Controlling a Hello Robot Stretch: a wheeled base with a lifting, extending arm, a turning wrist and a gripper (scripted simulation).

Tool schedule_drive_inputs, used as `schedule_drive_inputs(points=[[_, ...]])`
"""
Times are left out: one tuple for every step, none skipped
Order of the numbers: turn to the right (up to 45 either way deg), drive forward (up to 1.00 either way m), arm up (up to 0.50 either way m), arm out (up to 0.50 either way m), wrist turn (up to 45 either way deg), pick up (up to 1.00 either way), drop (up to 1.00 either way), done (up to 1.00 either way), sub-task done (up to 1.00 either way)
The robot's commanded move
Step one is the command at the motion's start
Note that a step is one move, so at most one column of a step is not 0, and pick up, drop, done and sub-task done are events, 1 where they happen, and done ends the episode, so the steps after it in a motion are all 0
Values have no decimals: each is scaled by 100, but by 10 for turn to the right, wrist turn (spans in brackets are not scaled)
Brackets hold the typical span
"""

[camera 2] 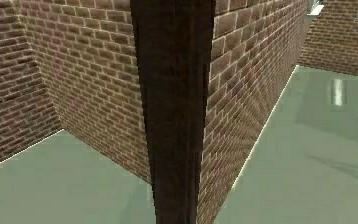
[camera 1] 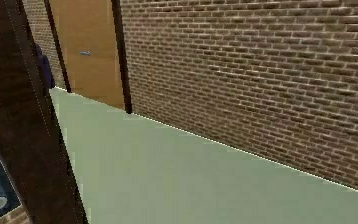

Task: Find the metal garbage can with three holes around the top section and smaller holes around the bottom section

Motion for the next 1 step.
schedule_drive_inputs(points=[[0, 45, 0, 0, 0, 0, 0, 0, 0]])
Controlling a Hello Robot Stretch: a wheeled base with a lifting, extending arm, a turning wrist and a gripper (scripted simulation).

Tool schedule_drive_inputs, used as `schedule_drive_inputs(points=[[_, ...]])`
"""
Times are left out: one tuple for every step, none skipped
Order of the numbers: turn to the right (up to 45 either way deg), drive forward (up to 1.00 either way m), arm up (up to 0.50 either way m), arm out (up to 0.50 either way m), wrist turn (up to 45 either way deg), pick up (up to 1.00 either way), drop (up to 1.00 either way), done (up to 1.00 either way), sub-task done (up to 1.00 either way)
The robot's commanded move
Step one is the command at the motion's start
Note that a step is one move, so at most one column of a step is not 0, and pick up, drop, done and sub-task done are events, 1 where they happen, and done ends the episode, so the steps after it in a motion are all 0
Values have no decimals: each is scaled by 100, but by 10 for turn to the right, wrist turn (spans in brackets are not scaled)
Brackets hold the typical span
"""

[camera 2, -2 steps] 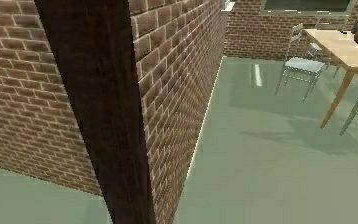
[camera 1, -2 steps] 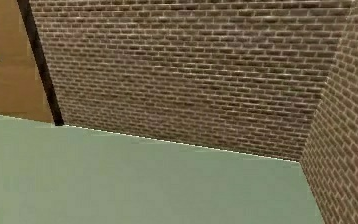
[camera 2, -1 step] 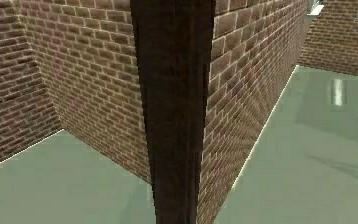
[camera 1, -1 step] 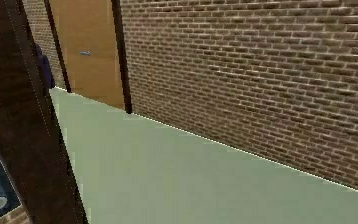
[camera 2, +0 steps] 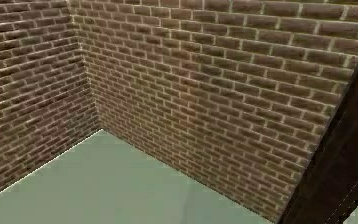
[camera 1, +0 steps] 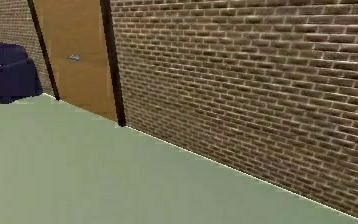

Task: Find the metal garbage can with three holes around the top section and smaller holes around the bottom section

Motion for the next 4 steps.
schedule_drive_inputs(points=[[330, 0, 0, 0, 0, 0, 0, 0, 0], [0, 30, 0, 0, 0, 0, 0, 0, 0], [-450, 0, 0, 0, 0, 0, 0, 0, 0], [-360, 0, 0, 0, 0, 0, 0, 0, 0]])
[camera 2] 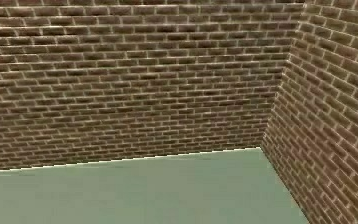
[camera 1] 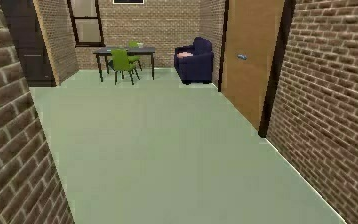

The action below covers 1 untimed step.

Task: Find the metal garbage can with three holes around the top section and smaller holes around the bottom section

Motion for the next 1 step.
schedule_drive_inputs(points=[[0, 100, 0, 0, 0, 0, 0, 0, 0]])
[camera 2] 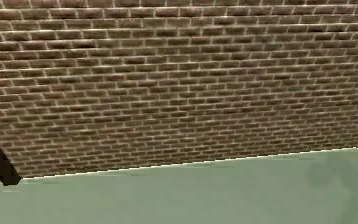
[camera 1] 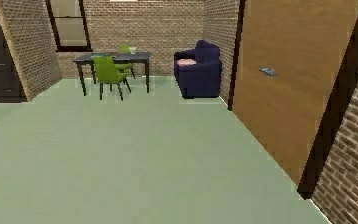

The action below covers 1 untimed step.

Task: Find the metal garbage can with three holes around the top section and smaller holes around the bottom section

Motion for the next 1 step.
schedule_drive_inputs(points=[[-60, 0, 0, 0, 0, 0, 0, 0, 0]])
